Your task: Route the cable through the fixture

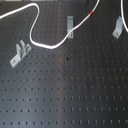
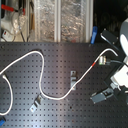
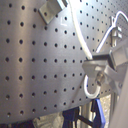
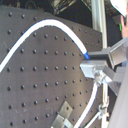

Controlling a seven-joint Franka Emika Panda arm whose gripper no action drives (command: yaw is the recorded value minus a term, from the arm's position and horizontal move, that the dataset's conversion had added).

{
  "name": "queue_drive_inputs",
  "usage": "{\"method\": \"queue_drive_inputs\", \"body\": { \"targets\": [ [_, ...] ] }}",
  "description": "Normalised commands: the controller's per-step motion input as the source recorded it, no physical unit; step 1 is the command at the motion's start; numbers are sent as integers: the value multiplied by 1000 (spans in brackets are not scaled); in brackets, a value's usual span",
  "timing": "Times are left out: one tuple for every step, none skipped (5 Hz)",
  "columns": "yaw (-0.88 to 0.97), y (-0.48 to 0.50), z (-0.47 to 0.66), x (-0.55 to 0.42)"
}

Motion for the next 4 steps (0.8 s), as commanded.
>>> {"method": "queue_drive_inputs", "body": {
  "targets": [
    [203, 38, 398, -593],
    [0, 0, 11, 0],
    [40, 58, 118, -138],
    [20, 4, 0, -4]
  ]
}}
